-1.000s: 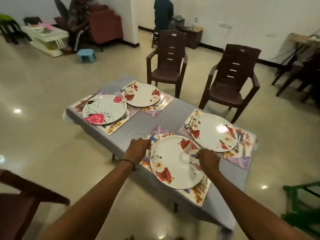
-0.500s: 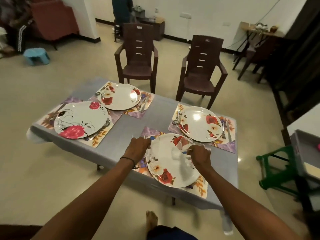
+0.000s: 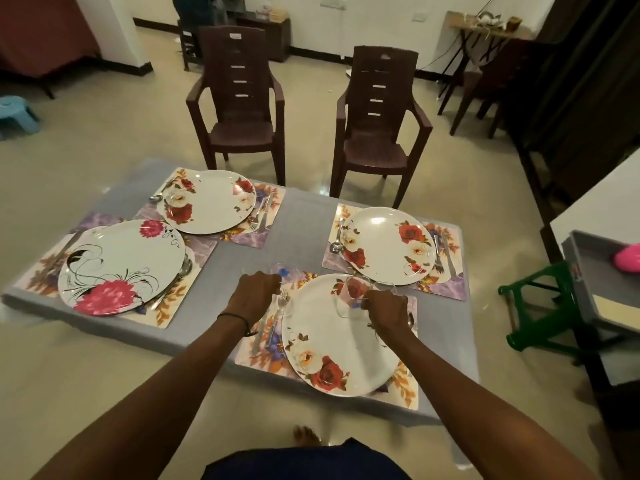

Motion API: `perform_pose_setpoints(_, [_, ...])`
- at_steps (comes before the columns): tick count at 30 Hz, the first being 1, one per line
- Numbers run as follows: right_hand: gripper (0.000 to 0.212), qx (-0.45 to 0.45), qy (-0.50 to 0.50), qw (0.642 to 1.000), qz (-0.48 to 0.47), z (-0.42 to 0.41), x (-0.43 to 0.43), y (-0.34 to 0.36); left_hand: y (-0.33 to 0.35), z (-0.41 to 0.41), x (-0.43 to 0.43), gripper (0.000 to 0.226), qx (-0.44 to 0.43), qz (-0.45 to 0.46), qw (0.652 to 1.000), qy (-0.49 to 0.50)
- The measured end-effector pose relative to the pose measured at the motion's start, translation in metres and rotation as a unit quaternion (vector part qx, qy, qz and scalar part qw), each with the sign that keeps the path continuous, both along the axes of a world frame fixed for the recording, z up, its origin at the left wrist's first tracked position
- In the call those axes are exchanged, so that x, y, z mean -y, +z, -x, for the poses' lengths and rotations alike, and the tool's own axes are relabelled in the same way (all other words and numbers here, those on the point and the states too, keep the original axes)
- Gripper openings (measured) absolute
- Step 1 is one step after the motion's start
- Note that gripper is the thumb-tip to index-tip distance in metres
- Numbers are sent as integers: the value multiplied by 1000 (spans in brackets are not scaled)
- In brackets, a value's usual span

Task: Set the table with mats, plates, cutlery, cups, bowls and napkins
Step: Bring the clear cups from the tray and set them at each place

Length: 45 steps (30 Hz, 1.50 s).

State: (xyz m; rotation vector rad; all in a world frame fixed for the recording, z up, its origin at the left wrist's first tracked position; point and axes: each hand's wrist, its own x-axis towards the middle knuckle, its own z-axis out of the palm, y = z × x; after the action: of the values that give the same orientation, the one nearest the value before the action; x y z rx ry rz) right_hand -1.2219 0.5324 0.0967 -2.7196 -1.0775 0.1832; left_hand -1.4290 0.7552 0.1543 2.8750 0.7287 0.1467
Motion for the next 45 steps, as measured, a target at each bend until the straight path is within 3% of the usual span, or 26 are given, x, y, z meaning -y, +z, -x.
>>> perform_pose_setpoints(10, [15,14,-51,998,-17,23,-4,-2,-3,-13,-16,11,-8,-1,999,-52])
perform_pose_setpoints(20, [16,-19,-79,995,50,35,-15,9,-6,-6,-42,12,-14,4,998,-54])
perform_pose_setpoints(26, [24,29,-118,992,28,45,-16,17,-10,-4,-50,12,-26,11,998,-50])
perform_pose_setpoints(37, [5,32,-142,989,16,49,-10,29,-15,-9,-53,14,-36,9,997,-69])
perform_pose_setpoints(45, [9,10,-140,989,35,51,-11,32,-14,-7,-52,17,-25,20,997,-77])
